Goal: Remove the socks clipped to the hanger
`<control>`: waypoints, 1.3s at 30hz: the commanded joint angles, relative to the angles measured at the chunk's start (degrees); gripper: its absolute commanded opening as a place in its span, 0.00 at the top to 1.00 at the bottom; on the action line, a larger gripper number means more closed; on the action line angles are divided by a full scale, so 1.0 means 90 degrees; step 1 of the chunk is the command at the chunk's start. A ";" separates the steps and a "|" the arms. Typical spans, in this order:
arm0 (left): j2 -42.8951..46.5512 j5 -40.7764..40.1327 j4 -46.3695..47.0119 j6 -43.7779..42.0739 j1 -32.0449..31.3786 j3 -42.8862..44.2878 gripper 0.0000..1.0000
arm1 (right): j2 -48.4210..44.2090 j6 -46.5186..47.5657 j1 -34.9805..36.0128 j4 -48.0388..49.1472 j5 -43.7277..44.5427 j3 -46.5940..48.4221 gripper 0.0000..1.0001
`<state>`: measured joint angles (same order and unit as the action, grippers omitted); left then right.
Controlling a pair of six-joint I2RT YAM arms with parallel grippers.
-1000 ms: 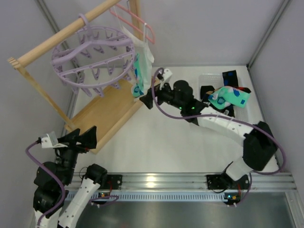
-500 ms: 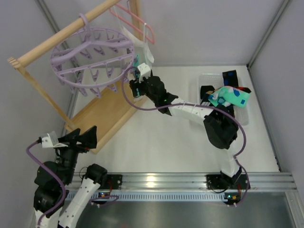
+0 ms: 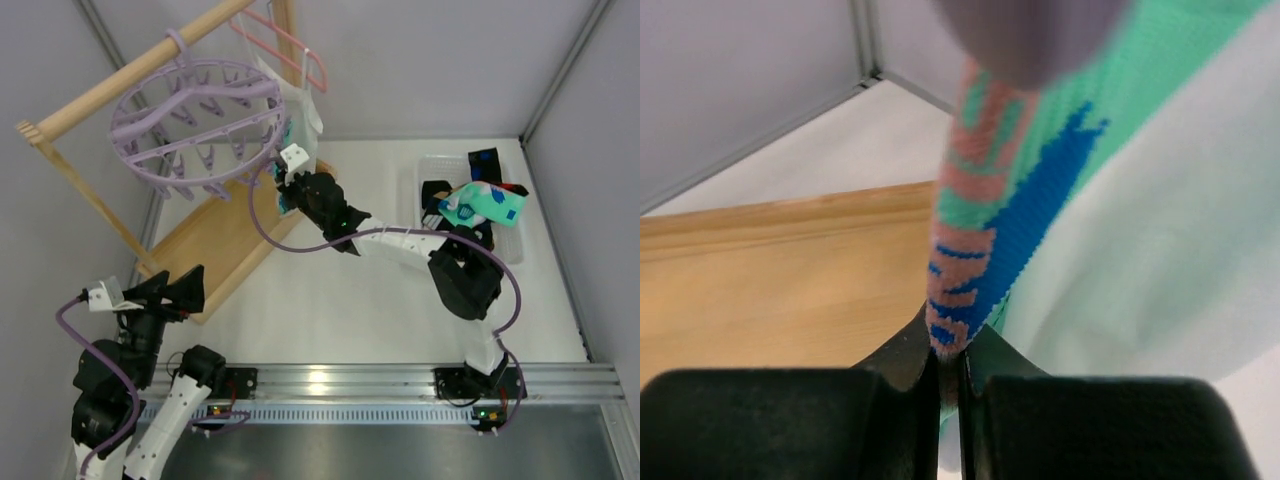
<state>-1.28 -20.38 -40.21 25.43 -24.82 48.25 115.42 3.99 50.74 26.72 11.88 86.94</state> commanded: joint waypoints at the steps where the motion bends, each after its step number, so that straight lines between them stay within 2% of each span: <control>1: -0.0122 0.0116 0.0288 -0.0072 0.0072 -0.0029 0.02 | -0.0928 0.0094 0.0387 0.0713 -0.0489 -0.0225 1.00; 8: -0.0112 0.0223 0.0297 -0.0043 0.0072 -0.0019 0.02 | -0.1885 -0.0257 0.0592 0.0801 -0.1464 -0.1104 1.00; 12: -0.0112 0.0389 0.0326 -0.0072 0.0072 0.0010 0.02 | -0.2305 -0.0404 0.0651 0.0333 -0.1866 -0.1387 1.00; 15: -0.0131 0.0623 0.0375 -0.0081 0.0072 0.0059 0.02 | -0.2764 -0.0657 0.0690 -0.0165 -0.1818 -0.1835 1.00; 17: -0.0267 0.1062 0.0414 -0.0023 0.0072 0.0234 0.02 | -0.3184 -0.0823 0.0700 -0.0487 -0.1779 -0.2158 1.00; 21: -0.0872 0.2058 0.0493 0.0542 0.0091 0.0732 0.02 | -0.3974 -0.1175 0.0719 -0.0391 -0.1925 -0.3444 1.00; 22: -0.1009 0.2234 0.0502 0.0660 0.0198 0.0800 0.02 | -0.4044 -0.1243 0.0720 -0.0342 -0.1935 -0.3623 1.00; 23: -0.1252 0.3009 0.0512 0.0854 0.0286 0.0936 0.02 | -0.4112 -0.1292 0.0739 -0.0216 -0.1935 -0.3789 1.00; 24: -0.1341 0.3336 0.0512 0.0972 0.0432 0.0996 0.02 | -0.4161 -0.1351 0.0758 -0.0157 -0.1935 -0.4022 1.00; 25: -0.1410 0.3755 0.0522 0.1070 0.0878 0.1064 0.02 | -0.4162 -0.1390 0.0788 -0.0127 -0.1954 -0.4112 1.00; 26: -0.1507 0.4580 0.0532 0.1168 0.1182 0.1258 0.02 | -0.4152 -0.1400 0.0807 -0.0146 -0.1935 -0.4180 1.00; 27: -0.1557 0.5033 0.0522 0.1188 0.1959 0.1434 0.02 | -0.4123 -0.1391 0.0904 -0.0176 -0.1896 -0.4210 1.00; 28: -0.1634 0.5309 0.0512 0.1198 0.2324 0.1610 0.02 | -0.4113 -0.1371 0.0953 -0.0186 -0.1809 -0.4210 1.00; 32: -0.2365 0.5019 0.0493 0.1325 0.2592 0.2167 0.02 | -0.4123 -0.1283 0.1315 -0.0205 -0.1506 -0.4152 1.00; 36: -0.3557 0.5690 0.0493 0.1257 0.2689 0.2353 0.02 | -0.4132 -0.1264 0.1510 -0.0254 -0.1359 -0.4015 1.00; 39: -0.3998 0.5663 0.0503 0.1188 0.2699 0.2480 0.02 | -0.4113 -0.1283 0.1569 -0.0312 -0.0951 -0.3937 1.00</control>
<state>-32.12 26.79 -36.38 36.07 -1.15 69.93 79.24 -6.94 62.96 26.35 0.51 49.95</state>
